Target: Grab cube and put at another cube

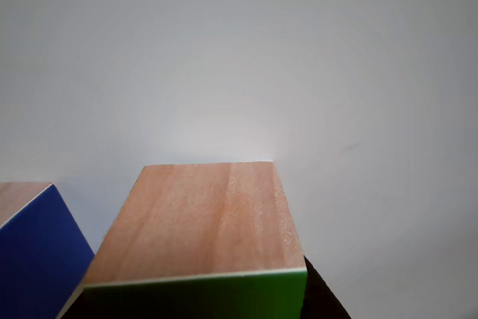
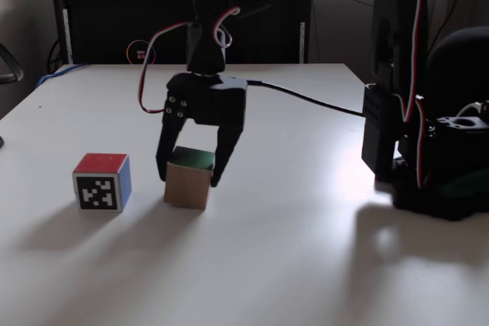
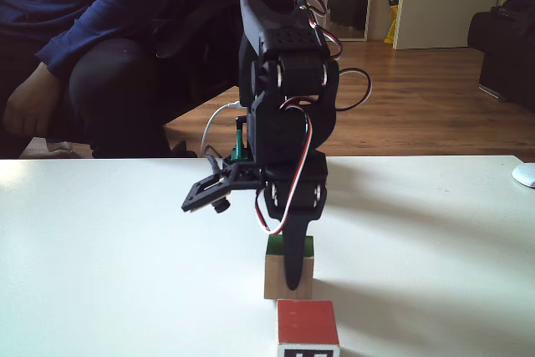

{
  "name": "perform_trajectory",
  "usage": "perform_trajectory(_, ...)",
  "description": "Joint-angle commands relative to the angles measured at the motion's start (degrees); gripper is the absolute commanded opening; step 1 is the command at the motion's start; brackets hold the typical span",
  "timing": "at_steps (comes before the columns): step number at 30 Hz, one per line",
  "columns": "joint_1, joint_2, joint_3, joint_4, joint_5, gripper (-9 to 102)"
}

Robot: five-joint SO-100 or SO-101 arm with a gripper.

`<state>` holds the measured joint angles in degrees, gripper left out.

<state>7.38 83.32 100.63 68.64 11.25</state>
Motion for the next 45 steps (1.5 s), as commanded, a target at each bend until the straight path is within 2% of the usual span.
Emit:
perform_trajectory(1, -0.44, 5.89, -0.88, 1.32, 0.79, 17)
perform_trajectory(9, -3.69, 11.95, -7.91, 11.07, 3.69, 17)
perform_trajectory(15, -6.59, 9.76, -17.49, 17.4, 5.45, 17)
perform_trajectory(24, -8.0, -0.79, -33.31, 22.5, 7.03, 17)
perform_trajectory(33, -4.22, -13.18, -46.41, 24.26, 6.68, 18)
perform_trajectory(39, -2.37, -21.36, -59.33, 28.92, 7.38, 18)
perform_trajectory(43, -1.93, -28.48, -72.86, 34.98, 7.56, 18)
perform_trajectory(45, -1.93, -29.09, -74.44, 34.89, 7.47, 18)
